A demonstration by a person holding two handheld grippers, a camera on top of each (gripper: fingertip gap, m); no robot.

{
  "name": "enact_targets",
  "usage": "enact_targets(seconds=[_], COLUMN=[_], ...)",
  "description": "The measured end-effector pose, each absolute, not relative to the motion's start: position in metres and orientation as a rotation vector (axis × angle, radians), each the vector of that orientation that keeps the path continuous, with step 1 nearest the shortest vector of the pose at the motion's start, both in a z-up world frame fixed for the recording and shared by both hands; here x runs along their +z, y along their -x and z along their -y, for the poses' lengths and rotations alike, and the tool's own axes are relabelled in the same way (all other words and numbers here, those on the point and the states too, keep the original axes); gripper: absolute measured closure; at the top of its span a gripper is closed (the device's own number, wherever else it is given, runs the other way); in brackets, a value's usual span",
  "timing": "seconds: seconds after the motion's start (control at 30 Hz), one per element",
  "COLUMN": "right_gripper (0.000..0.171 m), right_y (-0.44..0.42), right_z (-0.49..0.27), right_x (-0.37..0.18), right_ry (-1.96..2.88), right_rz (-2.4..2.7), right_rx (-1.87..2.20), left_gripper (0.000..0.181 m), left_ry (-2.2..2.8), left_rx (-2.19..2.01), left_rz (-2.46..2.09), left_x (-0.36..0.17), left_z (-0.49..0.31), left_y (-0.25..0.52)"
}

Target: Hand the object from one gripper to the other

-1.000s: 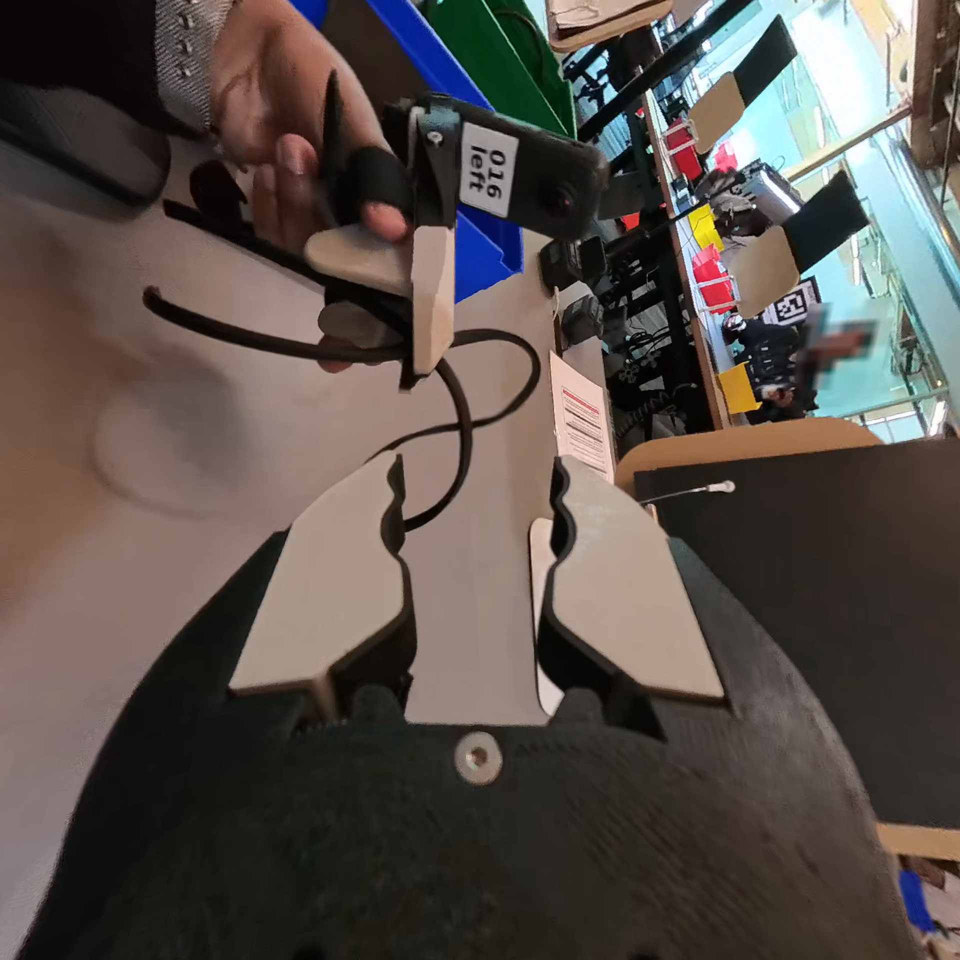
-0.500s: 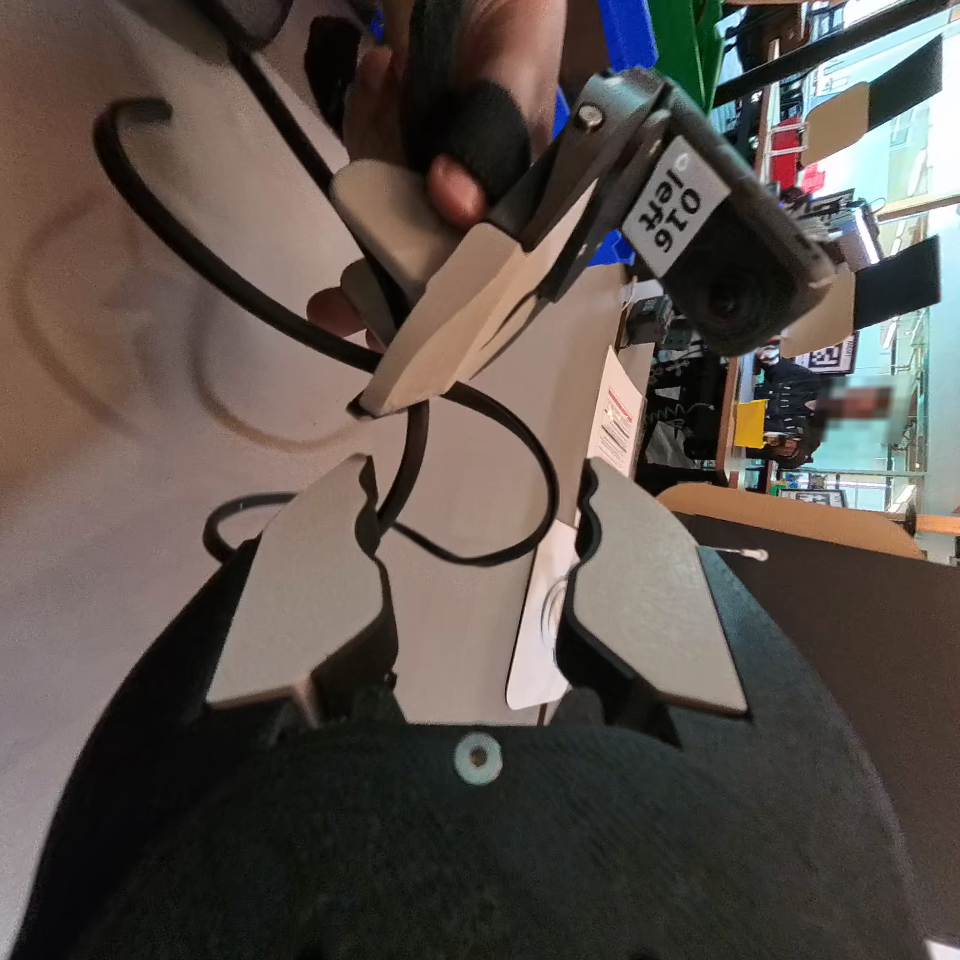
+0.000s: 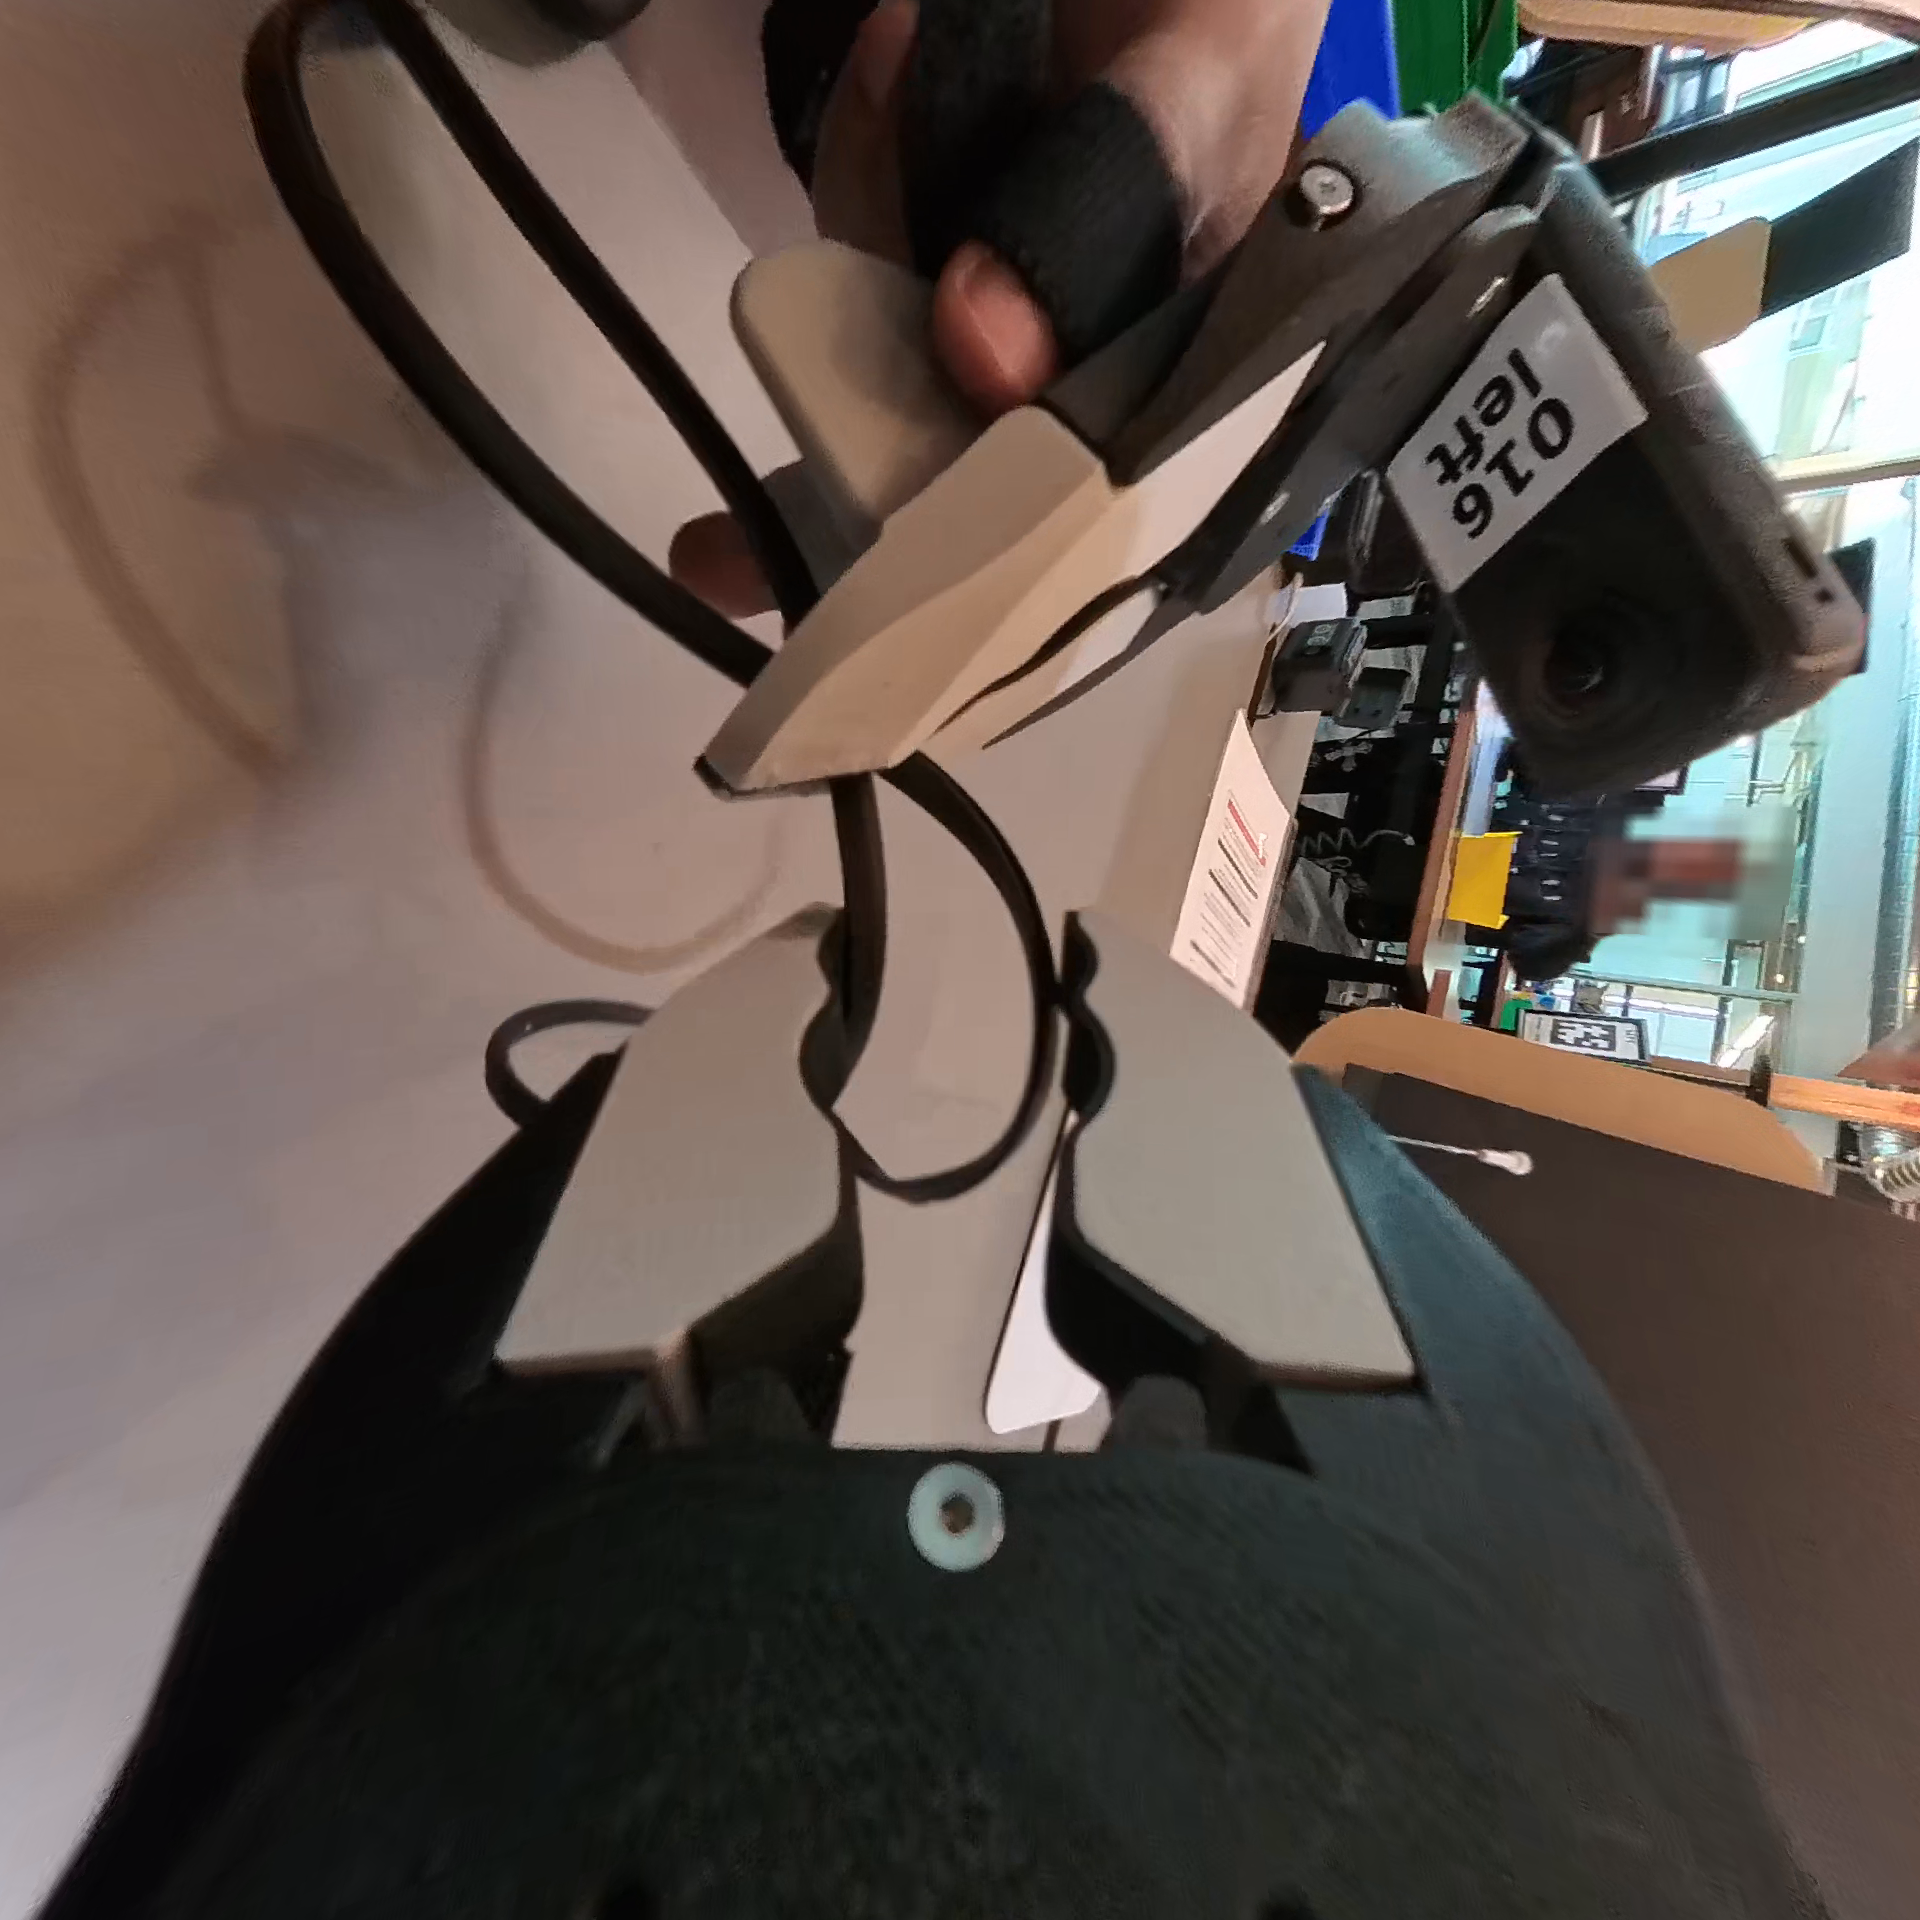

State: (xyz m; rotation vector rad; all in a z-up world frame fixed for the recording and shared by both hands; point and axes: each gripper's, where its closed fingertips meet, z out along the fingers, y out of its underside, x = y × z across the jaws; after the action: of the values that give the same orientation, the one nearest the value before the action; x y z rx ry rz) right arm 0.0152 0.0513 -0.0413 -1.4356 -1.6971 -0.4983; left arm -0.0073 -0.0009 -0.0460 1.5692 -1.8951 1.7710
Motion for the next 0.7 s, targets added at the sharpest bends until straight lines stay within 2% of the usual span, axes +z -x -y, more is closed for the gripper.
enact_targets(seconds=[0.13, 0.43, 0.6, 0.7], right_gripper=[0.163, 0.166, 0.166, 0.166], right_y=[-0.019, -0.029, -0.048, -0.062], right_z=[-0.052, -0.060, -0.071, -0.075], right_x=[-0.036, -0.029, -0.015, 0.000], right_ry=[1.425, 1.469, 1.510, 1.536], right_rz=[1.678, 1.606, 1.496, 1.388], right_rx=[-0.503, -0.535, -0.553, -0.494], left_gripper=[0.170, 0.166, 0.131, 0.119], left_ry=[-1.572, -1.626, -1.762, -1.873], left_rx=[1.788, 1.893, 2.070, 2.225], left_rz=[1.895, 1.873, 1.826, 1.777], left_x=[-0.043, -0.032, -0.011, 0.007], left_z=[-0.001, -0.013, -0.039, -0.063], left_y=[0.008, 0.003, -0.001, -0.002])
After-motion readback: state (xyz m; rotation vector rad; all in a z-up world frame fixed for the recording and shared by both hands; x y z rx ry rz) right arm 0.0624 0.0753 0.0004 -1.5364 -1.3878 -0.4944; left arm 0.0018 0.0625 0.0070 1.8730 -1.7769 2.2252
